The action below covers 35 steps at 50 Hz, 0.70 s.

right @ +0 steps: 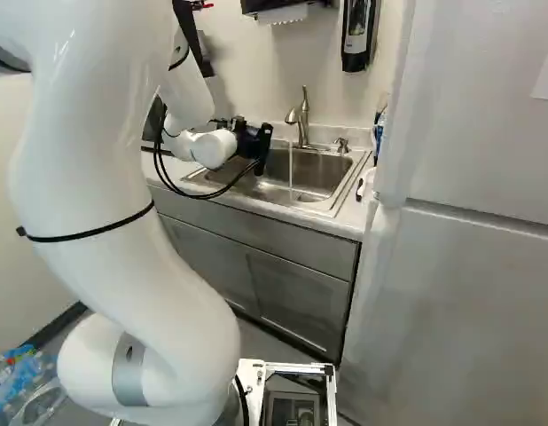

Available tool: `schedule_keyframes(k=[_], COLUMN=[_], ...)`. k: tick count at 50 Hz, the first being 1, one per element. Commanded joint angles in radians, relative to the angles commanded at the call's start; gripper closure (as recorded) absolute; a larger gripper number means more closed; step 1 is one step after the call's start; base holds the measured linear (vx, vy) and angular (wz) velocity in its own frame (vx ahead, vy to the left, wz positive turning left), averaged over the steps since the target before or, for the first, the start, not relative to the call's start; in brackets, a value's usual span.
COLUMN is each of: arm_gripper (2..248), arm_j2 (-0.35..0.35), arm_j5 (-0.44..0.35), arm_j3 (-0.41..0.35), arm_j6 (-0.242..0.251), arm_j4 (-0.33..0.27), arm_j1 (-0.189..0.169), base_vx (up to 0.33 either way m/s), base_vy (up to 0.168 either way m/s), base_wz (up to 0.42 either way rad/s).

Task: Rinse the cup and place it in the tray

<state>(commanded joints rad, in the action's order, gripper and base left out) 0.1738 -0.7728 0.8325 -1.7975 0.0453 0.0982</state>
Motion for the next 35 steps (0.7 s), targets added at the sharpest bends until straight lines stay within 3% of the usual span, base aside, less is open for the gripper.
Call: schedule_keyframes(k=[35], arm_gripper=[130], arm_j2=[0.0], arm_j5=[0.0], arm_j3=[0.0], arm_j6=[0.368], arm_j4=[0.0], arm_j1=[0.0], base_vx=[0.0], base_vy=[0.0], base_wz=[0.0])
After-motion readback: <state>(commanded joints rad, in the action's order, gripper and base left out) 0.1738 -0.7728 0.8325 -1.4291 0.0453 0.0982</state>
